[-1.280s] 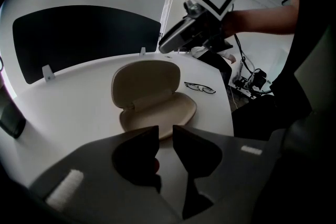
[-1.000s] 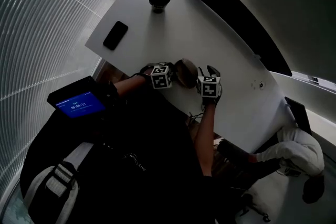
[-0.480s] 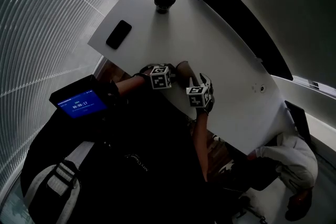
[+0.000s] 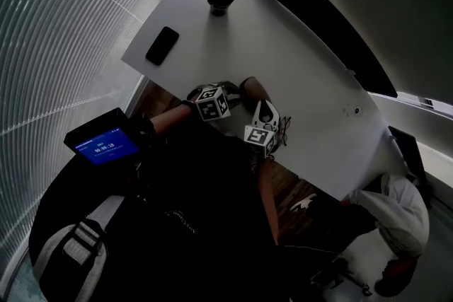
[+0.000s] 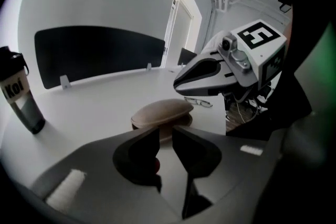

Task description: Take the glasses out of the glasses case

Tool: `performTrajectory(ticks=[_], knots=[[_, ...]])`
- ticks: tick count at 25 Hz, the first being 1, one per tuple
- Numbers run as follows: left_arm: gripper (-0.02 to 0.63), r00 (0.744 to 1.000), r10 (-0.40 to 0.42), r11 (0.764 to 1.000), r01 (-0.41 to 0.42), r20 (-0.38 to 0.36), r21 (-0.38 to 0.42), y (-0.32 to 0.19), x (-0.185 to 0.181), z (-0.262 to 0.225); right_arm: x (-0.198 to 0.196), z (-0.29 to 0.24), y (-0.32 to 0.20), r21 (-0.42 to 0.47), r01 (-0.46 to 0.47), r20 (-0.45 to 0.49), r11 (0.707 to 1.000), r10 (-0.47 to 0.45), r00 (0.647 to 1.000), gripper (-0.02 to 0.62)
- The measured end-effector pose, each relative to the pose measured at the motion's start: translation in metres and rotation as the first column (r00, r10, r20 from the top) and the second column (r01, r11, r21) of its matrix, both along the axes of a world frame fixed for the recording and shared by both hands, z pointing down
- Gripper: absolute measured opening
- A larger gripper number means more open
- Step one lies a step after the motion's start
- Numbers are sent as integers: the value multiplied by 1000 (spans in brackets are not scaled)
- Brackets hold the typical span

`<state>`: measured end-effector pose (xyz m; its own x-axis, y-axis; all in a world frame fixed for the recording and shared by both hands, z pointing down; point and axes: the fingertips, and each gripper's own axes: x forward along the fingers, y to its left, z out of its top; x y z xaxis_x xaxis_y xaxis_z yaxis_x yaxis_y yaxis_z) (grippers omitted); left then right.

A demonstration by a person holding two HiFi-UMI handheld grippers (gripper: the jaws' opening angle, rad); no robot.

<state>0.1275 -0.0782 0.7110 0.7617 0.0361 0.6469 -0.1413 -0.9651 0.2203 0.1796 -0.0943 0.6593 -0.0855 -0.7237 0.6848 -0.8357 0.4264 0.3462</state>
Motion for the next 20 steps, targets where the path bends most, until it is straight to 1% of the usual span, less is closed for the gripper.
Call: performTrajectory(ticks=[1,2,3,4,5,6,7,8,10,12,16,20], knots=[[83,999,-18,1000,19,-44,23,-2,-3,-15,0,-21,3,59,-59,101,997,53,993,21],[79,995,-38,998,43,-95,49,-4,-6,-31,1,-42,8,98,-125,216,987,101,971,21],[75,987,-63,994,75,-151,75,-8,-11,-50,4,-60,12,112,-194,331,975,147,932,21],[70,974,-90,989,112,-207,100,-12,-16,-69,8,-75,17,111,-259,433,959,188,882,15],[64,959,-112,982,147,-259,121,-15,-21,-89,14,-87,22,112,-309,510,944,212,834,10],[61,944,-125,975,174,-304,140,-18,-25,-108,21,-96,28,127,-341,558,931,218,801,9],[59,931,-128,968,192,-342,160,-17,-26,-125,27,-104,35,148,-358,579,922,213,787,9],[55,921,-122,962,202,-371,183,-14,-26,-140,32,-110,44,170,-362,578,916,205,790,8],[49,906,-110,952,214,-409,219,-3,-28,-159,35,-117,65,198,-345,554,917,186,812,8],[41,896,-119,945,234,-427,227,12,-33,-166,30,-121,87,219,-330,541,918,167,824,8],[30,882,-180,931,295,-435,213,52,-49,-171,22,-128,140,281,-325,519,903,141,843,6],[26,866,-251,906,367,-432,209,120,-61,-184,10,-136,208,342,-278,505,898,73,860,6]])
